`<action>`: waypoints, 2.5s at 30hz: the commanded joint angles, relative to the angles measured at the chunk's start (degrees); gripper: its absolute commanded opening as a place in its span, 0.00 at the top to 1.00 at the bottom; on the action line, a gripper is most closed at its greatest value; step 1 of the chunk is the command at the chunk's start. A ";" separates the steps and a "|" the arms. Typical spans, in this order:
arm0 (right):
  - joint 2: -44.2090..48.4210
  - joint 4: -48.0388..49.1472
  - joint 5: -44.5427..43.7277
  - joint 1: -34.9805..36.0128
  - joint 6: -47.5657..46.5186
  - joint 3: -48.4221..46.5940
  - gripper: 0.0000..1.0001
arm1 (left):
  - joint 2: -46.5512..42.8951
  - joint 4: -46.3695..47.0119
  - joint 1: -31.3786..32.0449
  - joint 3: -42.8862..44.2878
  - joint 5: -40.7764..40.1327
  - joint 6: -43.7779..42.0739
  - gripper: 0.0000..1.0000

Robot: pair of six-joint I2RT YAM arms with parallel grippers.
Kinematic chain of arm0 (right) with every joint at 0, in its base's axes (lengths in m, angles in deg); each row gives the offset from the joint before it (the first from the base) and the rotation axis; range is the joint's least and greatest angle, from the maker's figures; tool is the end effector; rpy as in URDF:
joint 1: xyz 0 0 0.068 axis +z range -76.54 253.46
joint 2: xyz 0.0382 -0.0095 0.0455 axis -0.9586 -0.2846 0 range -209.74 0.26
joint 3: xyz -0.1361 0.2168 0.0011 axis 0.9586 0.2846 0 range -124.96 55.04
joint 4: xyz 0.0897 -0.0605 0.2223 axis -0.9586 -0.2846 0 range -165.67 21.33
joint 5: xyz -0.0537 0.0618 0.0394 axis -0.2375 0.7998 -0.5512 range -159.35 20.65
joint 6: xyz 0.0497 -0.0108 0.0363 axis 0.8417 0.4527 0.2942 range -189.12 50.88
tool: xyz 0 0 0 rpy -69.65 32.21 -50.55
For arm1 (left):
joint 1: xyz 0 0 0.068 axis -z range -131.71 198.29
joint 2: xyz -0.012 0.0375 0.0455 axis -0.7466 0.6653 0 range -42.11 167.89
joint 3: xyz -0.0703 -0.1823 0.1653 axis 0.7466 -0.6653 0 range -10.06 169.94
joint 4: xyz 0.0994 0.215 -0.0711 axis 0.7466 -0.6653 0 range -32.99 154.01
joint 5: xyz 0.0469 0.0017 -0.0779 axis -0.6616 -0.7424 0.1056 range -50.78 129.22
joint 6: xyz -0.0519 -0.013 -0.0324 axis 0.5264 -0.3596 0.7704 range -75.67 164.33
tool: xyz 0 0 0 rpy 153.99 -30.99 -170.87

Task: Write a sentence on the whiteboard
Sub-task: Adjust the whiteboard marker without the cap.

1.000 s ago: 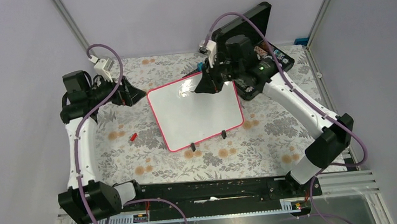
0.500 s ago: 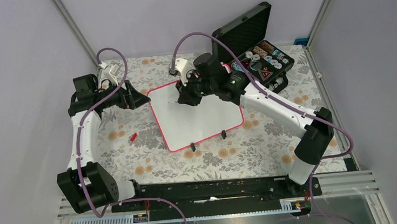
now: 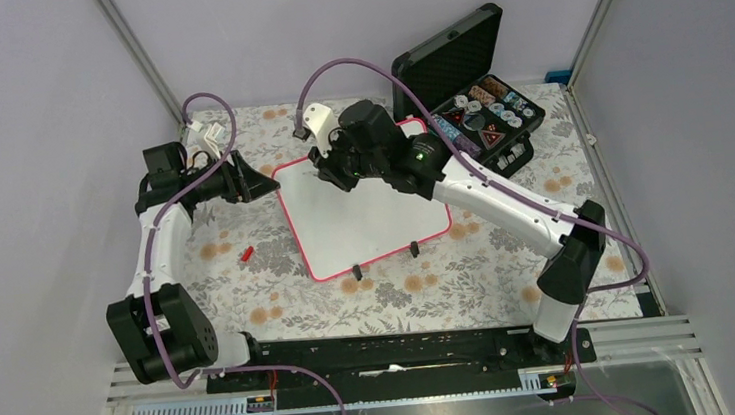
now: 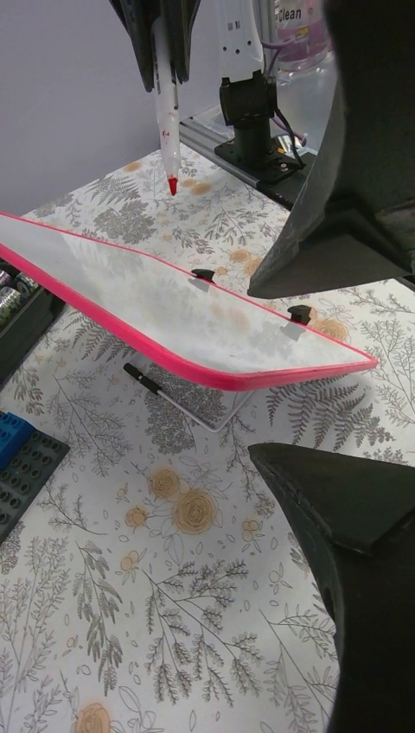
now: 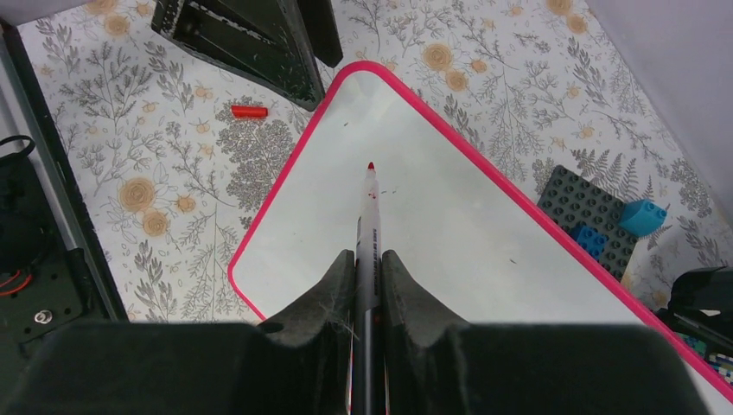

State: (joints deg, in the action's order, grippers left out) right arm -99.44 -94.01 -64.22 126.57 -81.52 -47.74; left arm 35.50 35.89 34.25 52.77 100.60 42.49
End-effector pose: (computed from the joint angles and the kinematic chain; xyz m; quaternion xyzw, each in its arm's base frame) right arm 0.2367 0.3225 0.3828 -0.4697 0.6841 0.2284 0.5091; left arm 0.2775 0.0264 0.2877 0.1190 0.8055 -0.4160 0.4049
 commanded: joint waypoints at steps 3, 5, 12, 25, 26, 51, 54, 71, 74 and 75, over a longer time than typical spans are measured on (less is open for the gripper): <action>-3.45 -3.69 0.02 -0.01 1.60 -8.89 1.00 | 0.86 6.65 -0.44 -0.80 4.53 1.67 0.38; -4.44 -4.17 0.42 -0.02 1.59 -10.57 1.00 | 0.83 6.84 -0.54 -0.64 5.38 1.68 0.39; -6.94 -4.48 2.78 -0.02 3.54 -13.35 1.00 | 0.63 7.84 -1.00 -1.74 7.24 1.67 0.43; -11.39 -8.85 4.25 0.01 4.16 -20.60 1.00 | 0.05 11.57 -1.60 -3.21 8.73 5.08 0.54; -11.80 -9.20 4.76 -0.01 4.33 -20.83 1.00 | 0.20 12.48 -1.54 -3.38 9.48 5.78 0.54; -12.64 -6.60 7.54 -0.06 5.96 -16.68 1.00 | 1.40 22.58 -0.02 -6.93 10.87 11.78 0.64; -13.03 -7.44 8.56 -0.02 6.21 -17.60 1.00 | 0.86 22.43 0.00 -7.00 9.74 11.58 0.62; -6.08 -8.76 15.33 -3.47 10.73 -11.37 1.00 | -12.49 2.51 -2.44 0.69 7.72 -11.70 0.27; -5.10 -9.04 19.66 -4.14 12.04 -10.36 1.00 | -14.05 -9.13 1.84 5.04 3.48 -23.95 0.26; -4.92 -9.30 20.93 -4.15 13.72 -10.15 1.00 | -14.41 -11.68 4.17 5.77 1.11 -26.85 0.25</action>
State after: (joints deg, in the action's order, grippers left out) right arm -108.77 -103.30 -50.30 123.48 -72.15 -58.51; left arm 23.78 37.77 33.00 53.08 105.78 33.90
